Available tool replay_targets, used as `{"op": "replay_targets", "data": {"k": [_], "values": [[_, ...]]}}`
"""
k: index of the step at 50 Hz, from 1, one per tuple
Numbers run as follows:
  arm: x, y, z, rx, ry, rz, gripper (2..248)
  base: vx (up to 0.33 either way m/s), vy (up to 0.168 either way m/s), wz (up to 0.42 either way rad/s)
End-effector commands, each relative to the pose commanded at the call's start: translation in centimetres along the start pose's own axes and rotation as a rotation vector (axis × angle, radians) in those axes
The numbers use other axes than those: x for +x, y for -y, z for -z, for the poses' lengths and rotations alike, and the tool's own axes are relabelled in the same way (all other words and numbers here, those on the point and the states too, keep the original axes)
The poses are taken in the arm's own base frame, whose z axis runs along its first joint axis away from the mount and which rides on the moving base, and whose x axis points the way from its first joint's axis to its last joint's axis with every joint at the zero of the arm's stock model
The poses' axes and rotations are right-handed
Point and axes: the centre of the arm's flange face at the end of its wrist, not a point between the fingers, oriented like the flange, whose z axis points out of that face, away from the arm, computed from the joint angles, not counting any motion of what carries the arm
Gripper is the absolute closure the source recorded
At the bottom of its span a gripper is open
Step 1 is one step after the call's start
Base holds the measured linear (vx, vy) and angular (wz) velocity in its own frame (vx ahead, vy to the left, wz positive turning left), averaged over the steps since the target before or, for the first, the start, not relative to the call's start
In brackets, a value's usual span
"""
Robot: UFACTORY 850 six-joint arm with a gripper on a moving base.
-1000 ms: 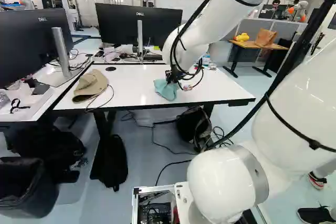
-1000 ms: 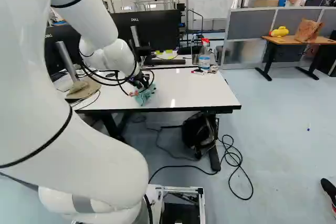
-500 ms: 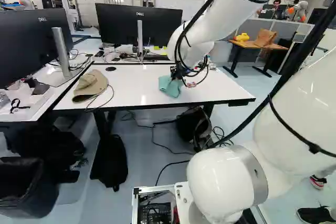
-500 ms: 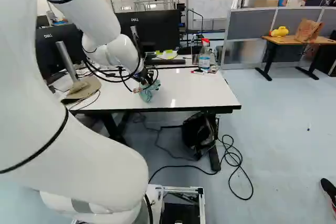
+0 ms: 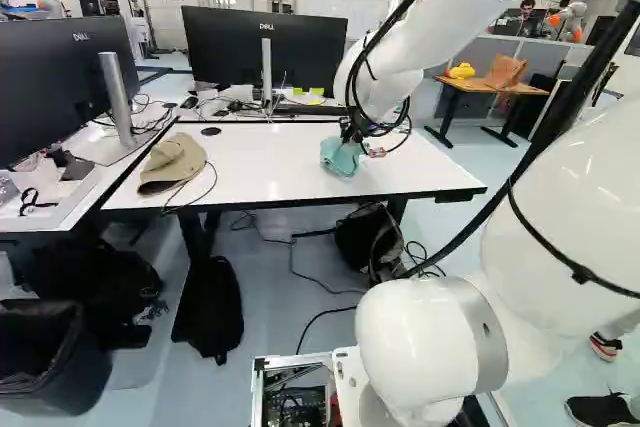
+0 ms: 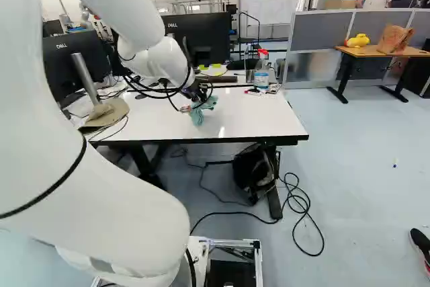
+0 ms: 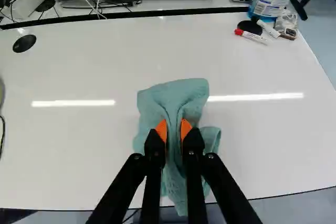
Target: Clean the table with the green towel
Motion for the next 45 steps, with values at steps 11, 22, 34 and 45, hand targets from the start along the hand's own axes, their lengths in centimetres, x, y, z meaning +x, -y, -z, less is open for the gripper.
{"op": "replay_targets", "data": {"k": [11,22,34,45], "values": [[0.4,-1.7,-0.3,-0.028,0.001,-0.029,200,0.000,0.000,0.000],[0.7,-3.4,-0.6,-0.055,0.002,-0.058,200,0.000,0.000,0.000],[1.2,-5.4,-1.0,-0.084,0.003,-0.088,200,0.000,0.000,0.000],[1.5,-7.0,-1.3,-0.109,0.003,-0.114,200,0.000,0.000,0.000]]}}
